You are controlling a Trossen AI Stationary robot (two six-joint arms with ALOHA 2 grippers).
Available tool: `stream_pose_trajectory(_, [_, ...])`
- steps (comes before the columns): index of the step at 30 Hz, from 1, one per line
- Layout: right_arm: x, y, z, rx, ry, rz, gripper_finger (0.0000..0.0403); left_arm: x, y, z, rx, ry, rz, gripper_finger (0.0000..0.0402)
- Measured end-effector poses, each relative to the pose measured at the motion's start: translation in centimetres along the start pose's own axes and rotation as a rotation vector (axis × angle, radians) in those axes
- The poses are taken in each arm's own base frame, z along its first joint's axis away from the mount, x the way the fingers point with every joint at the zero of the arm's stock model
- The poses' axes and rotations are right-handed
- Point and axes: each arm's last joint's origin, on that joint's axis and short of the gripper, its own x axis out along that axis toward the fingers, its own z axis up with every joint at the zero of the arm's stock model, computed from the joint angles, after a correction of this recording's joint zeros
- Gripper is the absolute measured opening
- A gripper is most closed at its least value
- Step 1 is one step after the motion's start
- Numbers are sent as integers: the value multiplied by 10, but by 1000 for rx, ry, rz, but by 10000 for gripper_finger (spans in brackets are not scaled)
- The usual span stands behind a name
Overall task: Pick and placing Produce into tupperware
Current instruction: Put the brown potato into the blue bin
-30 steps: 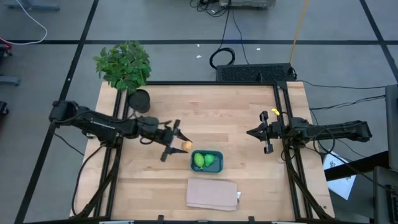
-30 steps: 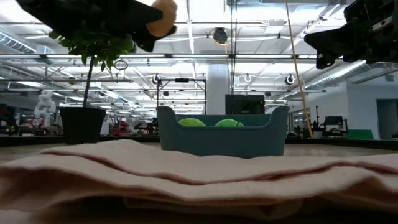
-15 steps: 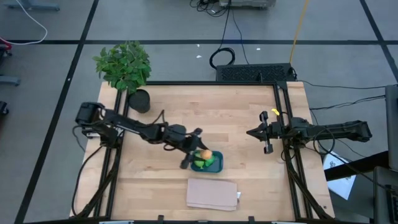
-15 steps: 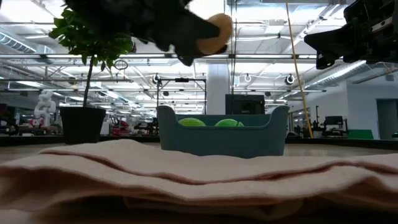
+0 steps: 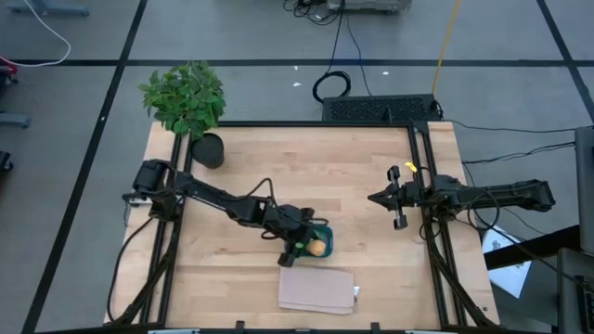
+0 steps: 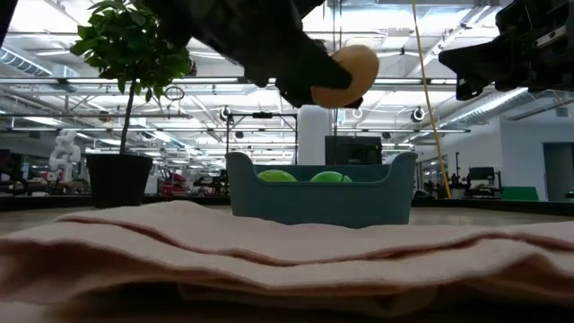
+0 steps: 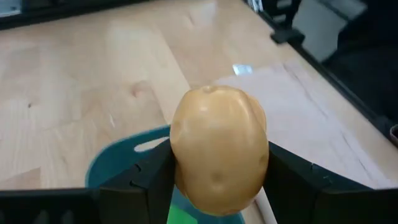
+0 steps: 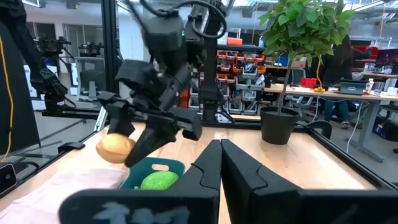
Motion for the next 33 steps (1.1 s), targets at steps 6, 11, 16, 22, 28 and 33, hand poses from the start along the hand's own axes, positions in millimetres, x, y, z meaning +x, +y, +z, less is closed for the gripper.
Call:
stream_pose_trajectory(6, [0, 0, 0, 0, 1, 0, 0, 11, 5, 16, -47, 16, 2, 209])
stream_pose_trajectory(11, [0, 0, 0, 2, 2, 0, 0, 23, 9, 19, -228, 12, 71, 209])
stream_pose_trajectory(16, [0, 0, 0, 0, 2, 0, 0, 30, 11, 10, -363, 42, 126, 209])
stream_pose_trajectory(22, [0, 0, -1, 0, 7, 0, 0, 31, 6, 4, -312, 103, 118, 209])
stream_pose_trajectory(28, [0, 0, -1, 0, 8, 1, 0, 32, 2, 3, -308, 117, 120, 209])
stream_pose_trajectory(33, [0, 0, -1, 0, 8, 1, 0, 33, 2, 1, -338, 128, 152, 209])
